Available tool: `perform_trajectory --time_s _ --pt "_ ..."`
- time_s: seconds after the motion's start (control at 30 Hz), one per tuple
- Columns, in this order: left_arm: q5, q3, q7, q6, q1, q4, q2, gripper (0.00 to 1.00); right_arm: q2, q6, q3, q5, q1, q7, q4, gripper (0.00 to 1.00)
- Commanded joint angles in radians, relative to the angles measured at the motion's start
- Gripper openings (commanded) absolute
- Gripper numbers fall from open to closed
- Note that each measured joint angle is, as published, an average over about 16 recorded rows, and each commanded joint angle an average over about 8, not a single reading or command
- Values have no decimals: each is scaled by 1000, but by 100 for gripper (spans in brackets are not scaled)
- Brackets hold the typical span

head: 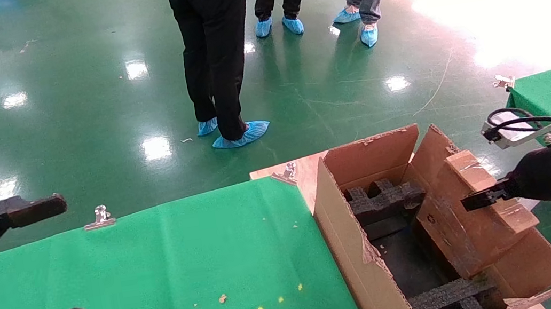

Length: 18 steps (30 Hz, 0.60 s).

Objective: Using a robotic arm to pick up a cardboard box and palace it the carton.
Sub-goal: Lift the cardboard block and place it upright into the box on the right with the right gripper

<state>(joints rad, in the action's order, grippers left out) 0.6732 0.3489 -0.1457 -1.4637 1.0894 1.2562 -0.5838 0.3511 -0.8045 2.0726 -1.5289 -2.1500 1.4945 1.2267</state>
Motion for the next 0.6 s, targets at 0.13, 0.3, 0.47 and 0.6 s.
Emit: perform_trajectory --time_s 0.13,0.3,0.47,0.6 --pt "0 0 0 0 0 0 0 100 32 38 8 17 45 -3 -38 0" --pt "0 0 0 0 0 0 0 100 73 67 11 51 95 -28 -92 0" --pt "0 0 0 0 0 0 0 100 116 87 8 96 146 -69 -155 0" --pt "0 0 0 0 0 0 0 100 152 92 3 130 184 -115 -211 0"
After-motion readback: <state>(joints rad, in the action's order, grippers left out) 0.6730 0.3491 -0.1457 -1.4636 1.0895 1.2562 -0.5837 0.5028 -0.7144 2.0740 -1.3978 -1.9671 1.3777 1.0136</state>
